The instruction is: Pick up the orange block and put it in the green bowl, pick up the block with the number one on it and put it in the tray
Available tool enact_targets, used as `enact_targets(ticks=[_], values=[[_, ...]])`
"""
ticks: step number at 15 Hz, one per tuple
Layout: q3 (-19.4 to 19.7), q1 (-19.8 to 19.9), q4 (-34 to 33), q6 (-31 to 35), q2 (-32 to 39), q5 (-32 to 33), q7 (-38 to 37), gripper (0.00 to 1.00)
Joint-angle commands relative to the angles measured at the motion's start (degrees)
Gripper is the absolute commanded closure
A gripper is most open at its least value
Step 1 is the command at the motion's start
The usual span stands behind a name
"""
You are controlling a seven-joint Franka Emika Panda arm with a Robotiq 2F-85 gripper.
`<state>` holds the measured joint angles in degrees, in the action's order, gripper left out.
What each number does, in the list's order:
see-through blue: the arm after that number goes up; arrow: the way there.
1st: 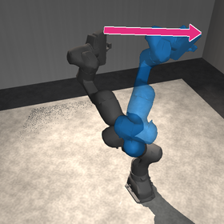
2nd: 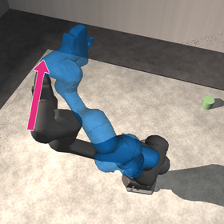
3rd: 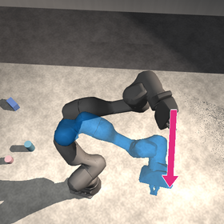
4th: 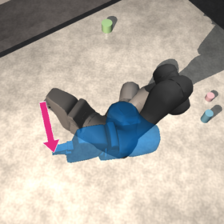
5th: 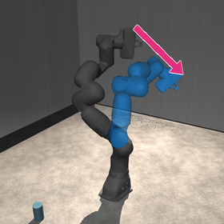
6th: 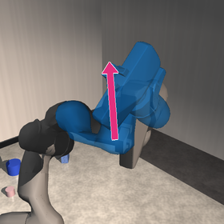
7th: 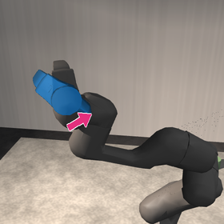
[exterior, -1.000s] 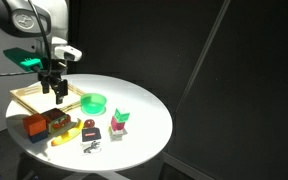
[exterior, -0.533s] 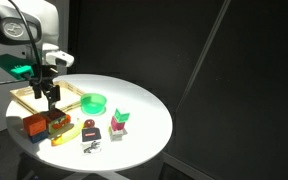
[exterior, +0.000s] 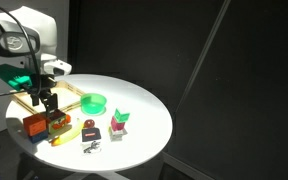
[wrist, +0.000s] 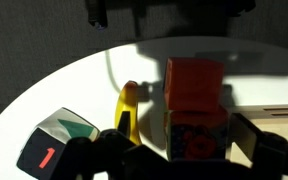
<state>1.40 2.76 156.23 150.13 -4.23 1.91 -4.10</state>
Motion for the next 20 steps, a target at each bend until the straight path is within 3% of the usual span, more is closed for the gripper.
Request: enact_targets(ticks=[1, 17, 18, 20], values=[[-0.31, -0.45, -0.2, 3.11, 2.69, 1.1, -0.51, 0.0], [0.01, -2.65, -1.34, 7.79, 10.37, 2.57, -0.56, 0.0], [0.02, -2.65, -1.4, 7.74, 10.53, 2.46, -0.51, 0.25], [0.03, -2.68, -1.51, 7.54, 10.52, 2.3, -0.45, 0.34]])
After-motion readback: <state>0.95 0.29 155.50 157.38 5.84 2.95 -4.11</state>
